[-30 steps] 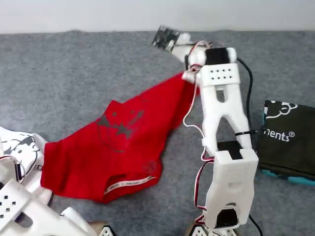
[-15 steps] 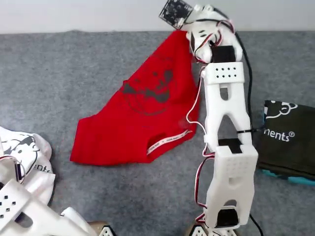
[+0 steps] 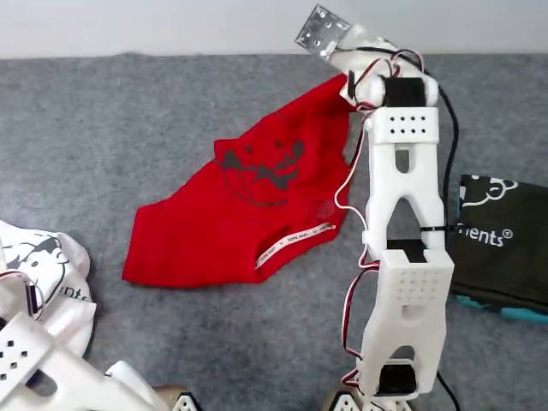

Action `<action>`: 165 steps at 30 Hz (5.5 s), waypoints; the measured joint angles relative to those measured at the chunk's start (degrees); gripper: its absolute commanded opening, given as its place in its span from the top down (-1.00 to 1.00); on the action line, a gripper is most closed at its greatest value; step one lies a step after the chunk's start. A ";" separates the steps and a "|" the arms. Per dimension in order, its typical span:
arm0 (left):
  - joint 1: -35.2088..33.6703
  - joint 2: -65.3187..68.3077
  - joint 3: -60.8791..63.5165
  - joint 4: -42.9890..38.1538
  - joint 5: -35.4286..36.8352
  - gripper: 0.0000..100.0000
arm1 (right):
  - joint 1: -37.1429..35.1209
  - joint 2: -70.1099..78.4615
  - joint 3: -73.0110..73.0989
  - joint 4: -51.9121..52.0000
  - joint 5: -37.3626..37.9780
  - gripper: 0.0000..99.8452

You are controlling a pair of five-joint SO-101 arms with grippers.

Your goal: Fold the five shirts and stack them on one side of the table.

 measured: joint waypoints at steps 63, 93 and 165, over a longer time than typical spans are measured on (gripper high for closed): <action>0.00 0.00 5.80 0.00 0.09 0.72 | -51.25 22.42 1.32 33.32 -38.59 0.58; 0.00 0.00 2.99 0.00 0.09 0.72 | -23.91 -9.14 56.88 30.77 -21.80 0.98; 0.00 0.00 2.99 1.05 0.09 0.72 | -47.12 -53.63 92.13 31.03 -28.75 0.52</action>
